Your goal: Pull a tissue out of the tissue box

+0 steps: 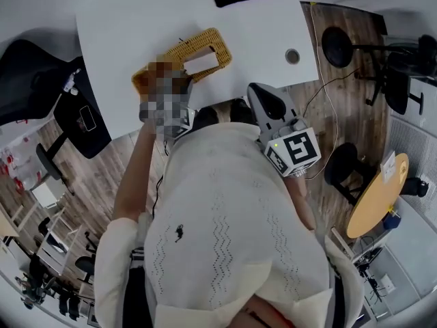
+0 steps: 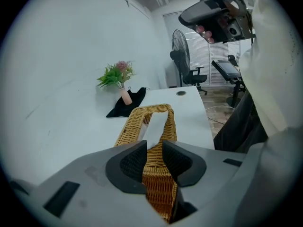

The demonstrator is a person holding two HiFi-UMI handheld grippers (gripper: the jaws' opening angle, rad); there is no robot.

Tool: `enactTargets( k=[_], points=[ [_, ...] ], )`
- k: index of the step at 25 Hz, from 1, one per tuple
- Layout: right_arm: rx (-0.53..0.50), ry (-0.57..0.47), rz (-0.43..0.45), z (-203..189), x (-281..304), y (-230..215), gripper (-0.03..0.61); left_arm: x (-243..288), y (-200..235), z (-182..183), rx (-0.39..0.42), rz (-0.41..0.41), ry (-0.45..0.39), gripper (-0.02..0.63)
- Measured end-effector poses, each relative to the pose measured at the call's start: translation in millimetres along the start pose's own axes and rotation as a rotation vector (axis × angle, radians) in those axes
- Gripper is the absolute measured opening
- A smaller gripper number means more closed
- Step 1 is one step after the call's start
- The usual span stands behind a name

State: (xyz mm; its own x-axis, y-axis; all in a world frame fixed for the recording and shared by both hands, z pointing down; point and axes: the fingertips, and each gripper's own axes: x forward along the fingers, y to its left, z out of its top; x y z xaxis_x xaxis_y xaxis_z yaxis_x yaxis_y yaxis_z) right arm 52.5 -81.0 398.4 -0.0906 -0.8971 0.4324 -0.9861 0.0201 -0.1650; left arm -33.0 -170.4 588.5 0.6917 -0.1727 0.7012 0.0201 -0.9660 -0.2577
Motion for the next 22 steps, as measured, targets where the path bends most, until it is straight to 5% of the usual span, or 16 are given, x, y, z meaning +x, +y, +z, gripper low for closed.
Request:
enactTargets(
  k=[11, 22],
  points=[
    [0.011, 0.003, -0.024, -2, 0, -5, 0.002, 6, 7, 7, 0.008, 0.018, -0.017, 0.068],
    [0.017, 0.011, -0.014, -4, 4, -9, 0.002, 4, 11, 9, -0.142, -0.002, -0.023, 0.014]
  ],
)
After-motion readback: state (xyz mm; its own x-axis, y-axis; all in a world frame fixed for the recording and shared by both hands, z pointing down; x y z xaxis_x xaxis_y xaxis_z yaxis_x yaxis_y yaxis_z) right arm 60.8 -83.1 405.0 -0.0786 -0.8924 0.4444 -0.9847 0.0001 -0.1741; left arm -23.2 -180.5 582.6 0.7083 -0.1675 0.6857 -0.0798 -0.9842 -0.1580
